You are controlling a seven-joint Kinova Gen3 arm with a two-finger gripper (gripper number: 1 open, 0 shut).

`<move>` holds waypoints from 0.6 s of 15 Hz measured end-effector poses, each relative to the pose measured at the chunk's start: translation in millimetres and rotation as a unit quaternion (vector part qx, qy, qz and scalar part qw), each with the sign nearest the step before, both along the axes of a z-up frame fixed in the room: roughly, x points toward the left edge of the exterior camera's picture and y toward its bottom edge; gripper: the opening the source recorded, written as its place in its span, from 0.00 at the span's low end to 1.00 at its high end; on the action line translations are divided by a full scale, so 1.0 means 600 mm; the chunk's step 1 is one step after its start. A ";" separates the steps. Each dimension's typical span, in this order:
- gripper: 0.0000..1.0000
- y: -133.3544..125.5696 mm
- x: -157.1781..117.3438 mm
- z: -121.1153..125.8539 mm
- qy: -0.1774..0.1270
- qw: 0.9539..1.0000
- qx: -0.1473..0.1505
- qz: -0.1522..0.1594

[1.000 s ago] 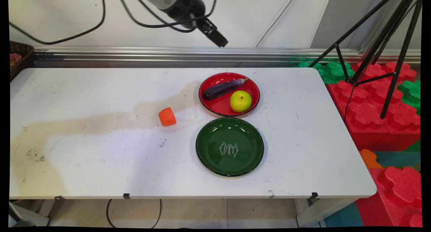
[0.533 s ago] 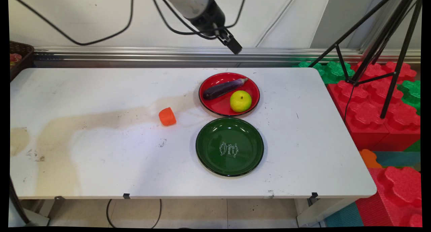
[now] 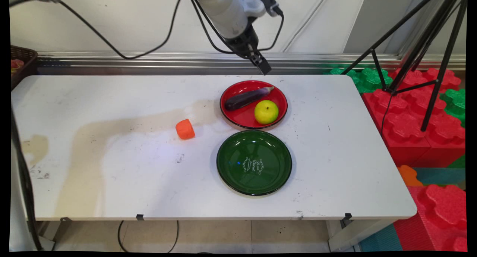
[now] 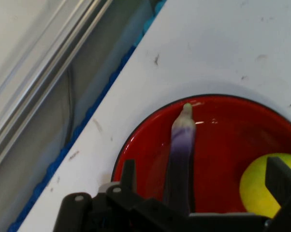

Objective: Pick up the eggplant from the red plate

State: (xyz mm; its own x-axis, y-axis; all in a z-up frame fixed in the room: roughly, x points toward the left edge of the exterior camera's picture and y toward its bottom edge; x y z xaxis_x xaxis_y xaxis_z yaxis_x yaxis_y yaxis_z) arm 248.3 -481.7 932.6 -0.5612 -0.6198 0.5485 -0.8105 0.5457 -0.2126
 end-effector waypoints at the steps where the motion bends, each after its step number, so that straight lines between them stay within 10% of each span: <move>1: 1.00 -0.012 -0.002 -0.015 -0.006 1.000 0.008 0.001; 9: 1.00 -0.063 0.010 -0.107 -0.037 0.998 0.059 0.008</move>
State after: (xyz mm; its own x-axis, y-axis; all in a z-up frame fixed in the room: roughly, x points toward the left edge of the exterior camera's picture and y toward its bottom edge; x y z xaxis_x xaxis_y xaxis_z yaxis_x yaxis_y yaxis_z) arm 254.5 -519.4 868.6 -0.5865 -0.6868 0.4293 -0.8041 0.5574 -0.2068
